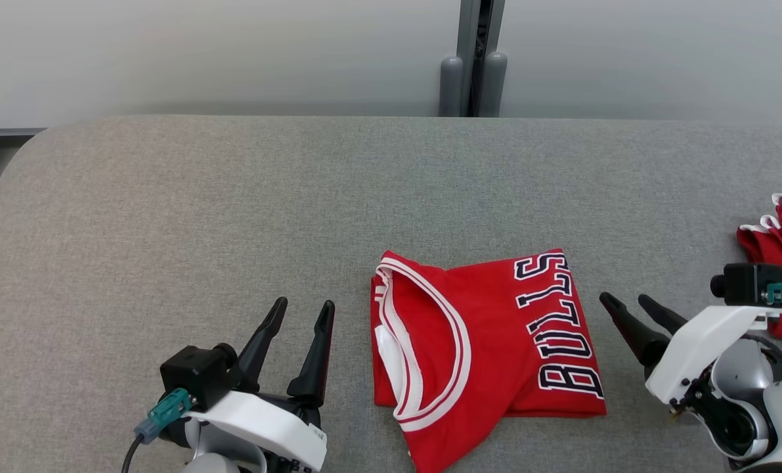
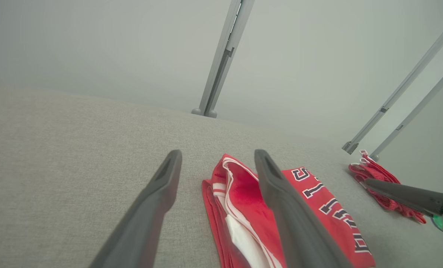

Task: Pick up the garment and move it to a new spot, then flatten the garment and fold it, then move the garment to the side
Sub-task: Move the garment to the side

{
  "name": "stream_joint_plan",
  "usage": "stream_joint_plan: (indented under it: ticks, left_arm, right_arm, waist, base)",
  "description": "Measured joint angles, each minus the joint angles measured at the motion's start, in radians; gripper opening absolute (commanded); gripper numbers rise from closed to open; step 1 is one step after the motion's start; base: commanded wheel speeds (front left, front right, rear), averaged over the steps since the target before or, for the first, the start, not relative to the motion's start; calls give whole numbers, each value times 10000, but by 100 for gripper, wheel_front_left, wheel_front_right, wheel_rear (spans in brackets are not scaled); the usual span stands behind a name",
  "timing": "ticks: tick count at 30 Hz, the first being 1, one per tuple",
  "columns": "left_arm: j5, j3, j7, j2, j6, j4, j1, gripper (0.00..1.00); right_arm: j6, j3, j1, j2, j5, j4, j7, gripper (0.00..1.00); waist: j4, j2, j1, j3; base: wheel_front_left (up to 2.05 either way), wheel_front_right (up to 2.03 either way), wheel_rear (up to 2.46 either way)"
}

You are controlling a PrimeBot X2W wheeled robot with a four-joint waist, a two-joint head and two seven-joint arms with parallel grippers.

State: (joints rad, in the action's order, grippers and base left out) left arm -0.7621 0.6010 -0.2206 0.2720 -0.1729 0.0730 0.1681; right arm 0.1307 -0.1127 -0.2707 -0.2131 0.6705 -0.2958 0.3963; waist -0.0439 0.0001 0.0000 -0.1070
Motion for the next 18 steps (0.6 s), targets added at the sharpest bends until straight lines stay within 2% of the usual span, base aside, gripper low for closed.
stream_joint_plan:
  ticks: [11, 18]
  left_arm:
    - [56, 102, 105, 52, -88, -130, 13, 100]
    - [82, 109, 148, 109, -132, -196, 44, 100]
  right_arm:
    - [0, 94, 79, 113, 23, -1172, 90, 100]
    - [0, -207, -355, 77, 663, -1979, 176, 100]
  waist:
    - [-374, 0, 0, -125]
    - [-810, 0, 0, -332]
  base:
    - [0, 0, 0]
    - [0, 0, 0]
